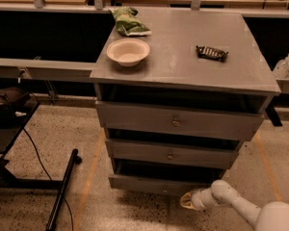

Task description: Close bottom drawer

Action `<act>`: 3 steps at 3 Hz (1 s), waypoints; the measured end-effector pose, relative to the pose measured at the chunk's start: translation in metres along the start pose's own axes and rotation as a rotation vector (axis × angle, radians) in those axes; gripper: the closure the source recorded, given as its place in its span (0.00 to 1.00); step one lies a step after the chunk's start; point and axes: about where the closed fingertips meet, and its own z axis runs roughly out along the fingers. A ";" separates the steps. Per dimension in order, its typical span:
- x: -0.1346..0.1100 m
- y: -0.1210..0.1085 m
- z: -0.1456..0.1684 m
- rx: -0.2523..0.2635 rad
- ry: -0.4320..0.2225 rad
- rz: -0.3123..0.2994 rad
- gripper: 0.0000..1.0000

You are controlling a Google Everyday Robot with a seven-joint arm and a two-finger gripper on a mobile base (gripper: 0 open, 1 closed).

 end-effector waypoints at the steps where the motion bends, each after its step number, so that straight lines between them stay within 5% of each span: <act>1: 0.000 0.019 0.017 -0.013 0.013 -0.033 1.00; 3: 0.003 0.027 0.043 -0.023 0.017 -0.076 1.00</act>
Offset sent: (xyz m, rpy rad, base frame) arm -0.0252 0.0188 -0.0523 -0.0464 -0.0125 0.0791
